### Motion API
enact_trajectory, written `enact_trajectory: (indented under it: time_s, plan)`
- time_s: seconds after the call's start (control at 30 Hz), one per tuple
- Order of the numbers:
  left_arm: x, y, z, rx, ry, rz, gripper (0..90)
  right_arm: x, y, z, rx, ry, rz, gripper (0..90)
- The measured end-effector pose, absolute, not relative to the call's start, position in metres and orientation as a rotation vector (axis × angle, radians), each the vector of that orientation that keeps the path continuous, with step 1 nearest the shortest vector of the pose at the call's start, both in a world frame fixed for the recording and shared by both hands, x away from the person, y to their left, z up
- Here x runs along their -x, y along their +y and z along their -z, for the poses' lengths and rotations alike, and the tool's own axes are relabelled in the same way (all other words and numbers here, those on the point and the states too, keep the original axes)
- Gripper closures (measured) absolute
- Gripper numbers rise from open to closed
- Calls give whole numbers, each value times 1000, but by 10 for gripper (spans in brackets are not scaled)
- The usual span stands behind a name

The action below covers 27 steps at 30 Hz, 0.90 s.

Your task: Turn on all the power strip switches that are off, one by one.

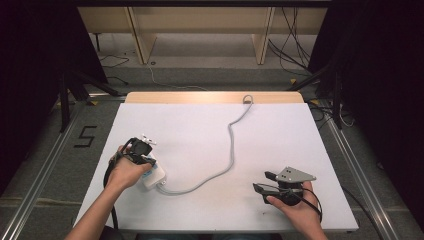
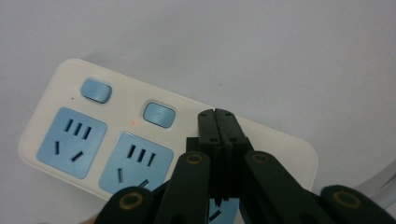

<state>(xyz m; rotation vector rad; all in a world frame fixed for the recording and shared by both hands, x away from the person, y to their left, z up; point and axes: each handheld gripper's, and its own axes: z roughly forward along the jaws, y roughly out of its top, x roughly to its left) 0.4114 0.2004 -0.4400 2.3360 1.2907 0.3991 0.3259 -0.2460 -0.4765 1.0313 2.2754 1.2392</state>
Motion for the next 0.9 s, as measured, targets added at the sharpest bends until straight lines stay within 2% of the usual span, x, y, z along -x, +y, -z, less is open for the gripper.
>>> enact_trajectory:
  time_s: [0.9]
  plan:
    - [-424,212,416,-2328,1256,-418,897,-325,-247,477,-1033,2278,-1233,381]
